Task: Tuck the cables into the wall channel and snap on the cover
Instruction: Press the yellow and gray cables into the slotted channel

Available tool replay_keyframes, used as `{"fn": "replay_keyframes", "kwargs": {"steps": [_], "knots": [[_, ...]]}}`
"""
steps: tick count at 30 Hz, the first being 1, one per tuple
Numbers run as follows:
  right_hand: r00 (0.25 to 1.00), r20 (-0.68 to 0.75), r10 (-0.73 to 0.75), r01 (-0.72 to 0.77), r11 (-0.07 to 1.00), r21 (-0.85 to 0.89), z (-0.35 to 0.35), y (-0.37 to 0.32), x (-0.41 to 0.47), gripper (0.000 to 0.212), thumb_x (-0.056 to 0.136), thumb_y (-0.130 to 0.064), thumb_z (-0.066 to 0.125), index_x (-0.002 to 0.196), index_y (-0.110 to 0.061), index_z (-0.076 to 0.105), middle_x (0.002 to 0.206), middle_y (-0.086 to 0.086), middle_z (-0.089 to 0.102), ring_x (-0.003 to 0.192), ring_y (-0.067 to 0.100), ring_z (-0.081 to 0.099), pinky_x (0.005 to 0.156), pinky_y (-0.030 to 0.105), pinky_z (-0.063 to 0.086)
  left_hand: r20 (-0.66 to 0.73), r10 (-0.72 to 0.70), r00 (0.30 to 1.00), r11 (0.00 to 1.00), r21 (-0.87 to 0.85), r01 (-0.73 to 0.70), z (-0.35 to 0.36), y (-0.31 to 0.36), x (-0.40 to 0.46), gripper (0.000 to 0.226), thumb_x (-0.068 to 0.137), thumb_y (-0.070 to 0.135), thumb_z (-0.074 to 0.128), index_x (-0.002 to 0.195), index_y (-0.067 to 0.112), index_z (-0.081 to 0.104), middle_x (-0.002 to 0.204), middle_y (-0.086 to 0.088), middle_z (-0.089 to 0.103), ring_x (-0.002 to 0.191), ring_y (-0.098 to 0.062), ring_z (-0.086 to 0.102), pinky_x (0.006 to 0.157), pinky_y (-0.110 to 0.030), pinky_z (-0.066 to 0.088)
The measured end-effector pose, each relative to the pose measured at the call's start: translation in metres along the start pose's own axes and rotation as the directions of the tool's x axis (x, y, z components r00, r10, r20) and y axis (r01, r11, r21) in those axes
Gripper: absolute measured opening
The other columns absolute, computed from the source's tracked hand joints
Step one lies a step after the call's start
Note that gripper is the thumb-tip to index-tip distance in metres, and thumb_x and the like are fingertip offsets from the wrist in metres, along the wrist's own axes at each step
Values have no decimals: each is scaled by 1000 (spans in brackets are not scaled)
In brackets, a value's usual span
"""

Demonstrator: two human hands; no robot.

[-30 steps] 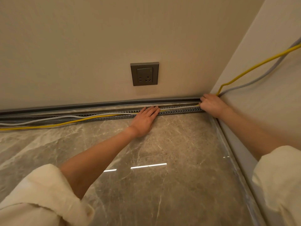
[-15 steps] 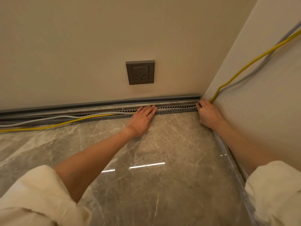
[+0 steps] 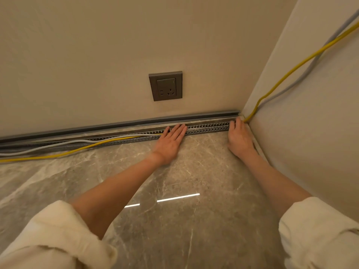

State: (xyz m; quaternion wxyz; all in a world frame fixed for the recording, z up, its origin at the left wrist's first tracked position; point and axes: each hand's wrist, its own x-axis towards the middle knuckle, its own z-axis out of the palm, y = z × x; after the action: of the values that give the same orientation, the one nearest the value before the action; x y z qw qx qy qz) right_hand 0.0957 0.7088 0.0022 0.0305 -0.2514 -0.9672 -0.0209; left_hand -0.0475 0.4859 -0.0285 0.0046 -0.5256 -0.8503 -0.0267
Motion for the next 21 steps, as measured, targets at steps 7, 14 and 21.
{"fn": "replay_keyframes", "kwargs": {"steps": [7,14,21], "knots": [[998,-5,-62,62,998,20,0,-43,-19,75,73,-2,70,136,6,30,143,31,30,136,42,27,115,46,24,-209,-70,975,982,-185,31,-19,-1,-17,57,93,6,44,146,9,23,155,-10,26,143,-25,23,119,-45,19],[993,-20,-116,117,983,138,-13,-109,-23,72,73,1,68,135,3,32,144,27,30,133,40,33,112,44,31,-344,-203,917,941,-326,86,-45,-52,-80,12,79,-8,51,74,-1,60,86,-21,61,82,-35,56,69,-43,44],[959,-41,-279,282,941,186,-19,-206,-26,62,75,5,61,132,4,36,138,26,35,123,40,41,105,43,38,-260,-304,916,928,-299,223,-61,-122,-160,14,83,-4,49,74,-2,60,82,-23,61,81,-36,54,71,-44,42]]}}
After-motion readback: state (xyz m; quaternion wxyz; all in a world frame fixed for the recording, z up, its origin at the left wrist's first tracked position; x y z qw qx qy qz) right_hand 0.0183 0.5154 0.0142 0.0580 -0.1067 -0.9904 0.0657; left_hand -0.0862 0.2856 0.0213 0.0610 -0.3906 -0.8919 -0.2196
